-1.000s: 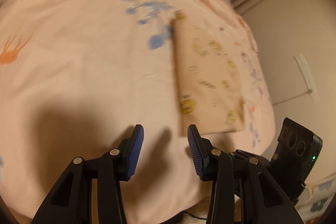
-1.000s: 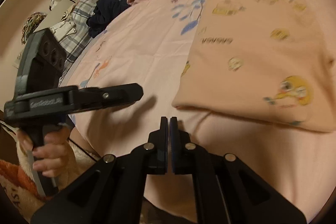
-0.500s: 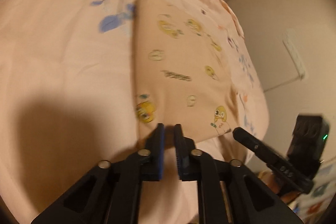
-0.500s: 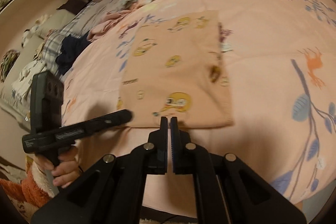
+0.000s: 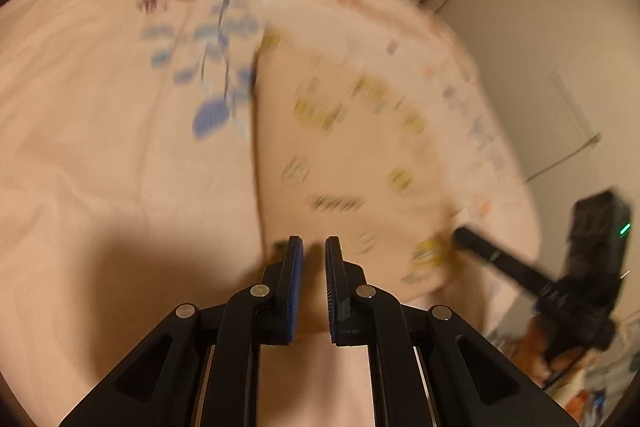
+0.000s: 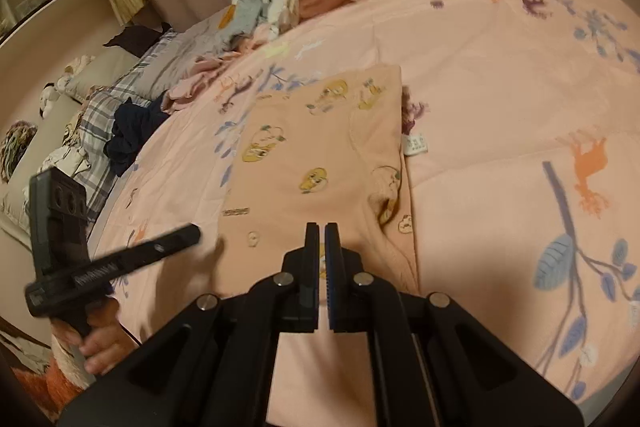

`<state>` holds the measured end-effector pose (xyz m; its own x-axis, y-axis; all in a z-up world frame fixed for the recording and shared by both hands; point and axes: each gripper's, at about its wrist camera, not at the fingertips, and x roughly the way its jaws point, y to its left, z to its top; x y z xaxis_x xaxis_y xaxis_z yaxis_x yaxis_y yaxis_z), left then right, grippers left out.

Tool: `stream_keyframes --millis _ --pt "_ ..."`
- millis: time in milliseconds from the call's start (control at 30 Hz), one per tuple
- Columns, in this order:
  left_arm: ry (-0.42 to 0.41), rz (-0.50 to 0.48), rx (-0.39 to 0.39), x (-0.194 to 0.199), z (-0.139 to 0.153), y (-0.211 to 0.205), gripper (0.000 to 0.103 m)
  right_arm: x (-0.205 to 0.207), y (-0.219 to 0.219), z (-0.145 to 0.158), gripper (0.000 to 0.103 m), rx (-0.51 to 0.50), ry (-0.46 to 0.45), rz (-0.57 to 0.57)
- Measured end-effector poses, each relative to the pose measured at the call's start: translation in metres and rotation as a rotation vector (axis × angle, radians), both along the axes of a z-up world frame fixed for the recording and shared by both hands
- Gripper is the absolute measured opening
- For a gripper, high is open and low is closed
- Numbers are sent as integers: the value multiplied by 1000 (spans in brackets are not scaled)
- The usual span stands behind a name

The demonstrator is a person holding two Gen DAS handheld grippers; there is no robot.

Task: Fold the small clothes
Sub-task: 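Move left tool to the folded shirt edge while right tool approaches beside it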

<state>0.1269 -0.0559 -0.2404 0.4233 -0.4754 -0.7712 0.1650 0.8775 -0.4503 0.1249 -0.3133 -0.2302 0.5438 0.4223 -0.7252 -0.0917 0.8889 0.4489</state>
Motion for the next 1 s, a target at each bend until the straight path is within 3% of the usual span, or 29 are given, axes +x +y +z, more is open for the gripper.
stream_keyframes --millis 67,233,300,333,433,600,700,767,800,1000 --pt "-29 7 25 -8 -8 3 6 5 -7 -19 3 -48 73 -51" --pt "-24 17 52 -13 3 14 6 -10 -37 -37 0 148 107 -120" --pt "-48 30 91 -15 13 17 7 -14 -39 -27 0 134 104 -128" --pt "-70 27 88 -16 19 17 7 -15 -37 -22 8 123 93 -123" --pt "-99 20 69 -7 27 9 7 -12 -26 5 8 90 19 -89" --pt "-111 41 19 35 30 -3 7 31 -11 18 8 73 -3 -48" --pt "-108 69 83 63 24 -12 7 73 -12 6 8 66 39 -68" --pt "-97 79 171 76 13 -18 7 88 -18 -8 6 26 86 -100" --pt "-101 72 194 76 10 -20 7 93 -21 -15 0 -2 111 -114" --pt "-150 6 281 68 20 -30 7 87 -34 -17 1 76 116 -94"
